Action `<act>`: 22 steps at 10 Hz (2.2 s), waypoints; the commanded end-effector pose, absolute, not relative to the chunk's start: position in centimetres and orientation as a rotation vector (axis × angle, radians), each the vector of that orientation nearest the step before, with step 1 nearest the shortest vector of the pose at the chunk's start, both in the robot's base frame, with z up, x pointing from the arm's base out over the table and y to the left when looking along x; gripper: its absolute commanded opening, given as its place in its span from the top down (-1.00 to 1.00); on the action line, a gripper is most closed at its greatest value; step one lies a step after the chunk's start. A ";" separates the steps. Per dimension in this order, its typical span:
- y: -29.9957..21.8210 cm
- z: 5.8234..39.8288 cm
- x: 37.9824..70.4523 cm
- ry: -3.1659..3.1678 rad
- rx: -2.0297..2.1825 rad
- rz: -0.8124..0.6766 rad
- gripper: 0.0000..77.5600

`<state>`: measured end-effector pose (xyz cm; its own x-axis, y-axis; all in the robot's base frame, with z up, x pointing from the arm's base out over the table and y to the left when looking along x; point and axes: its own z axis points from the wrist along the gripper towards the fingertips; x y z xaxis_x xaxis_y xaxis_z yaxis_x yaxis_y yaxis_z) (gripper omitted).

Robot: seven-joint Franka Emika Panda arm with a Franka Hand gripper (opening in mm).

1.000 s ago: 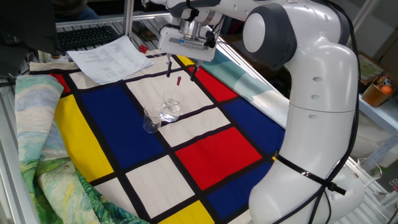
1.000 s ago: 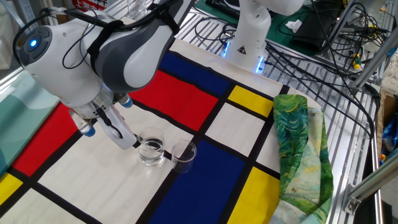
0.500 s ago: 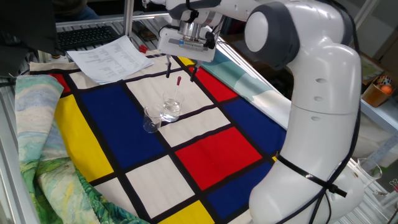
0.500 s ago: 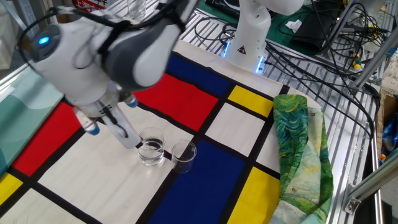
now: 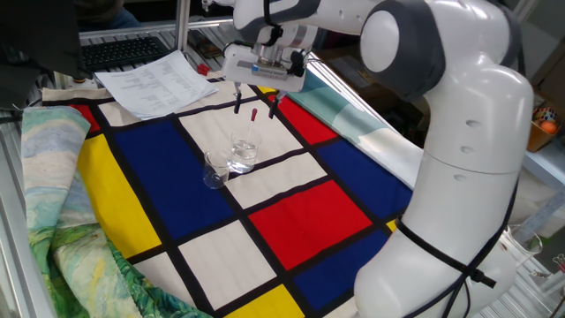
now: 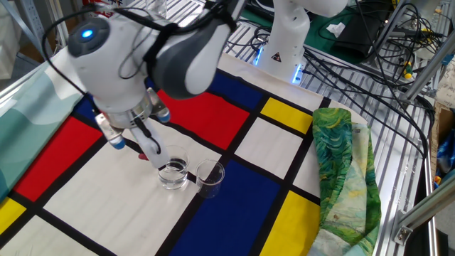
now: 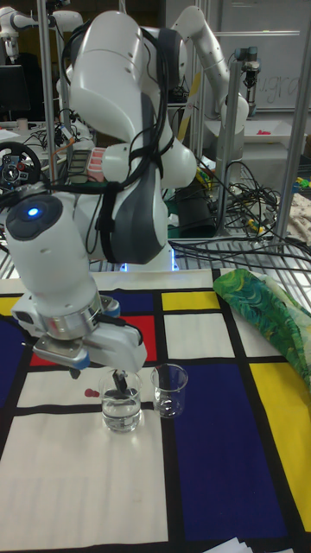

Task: Transfer liquid using a dropper

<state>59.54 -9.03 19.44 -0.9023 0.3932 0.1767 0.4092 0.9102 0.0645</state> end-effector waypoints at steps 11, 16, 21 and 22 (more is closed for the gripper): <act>-8.4 17.8 59.1 -3.015 -0.638 -0.144 -1.00; -8.3 17.2 59.3 -3.027 -0.631 -0.149 -1.00; -8.3 17.0 59.3 -3.061 -0.628 -0.137 -1.00; -8.3 17.0 59.3 -3.067 -0.627 -0.128 -1.00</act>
<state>59.13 -8.20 16.75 -0.9179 0.3940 0.0474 0.3967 0.9141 0.0844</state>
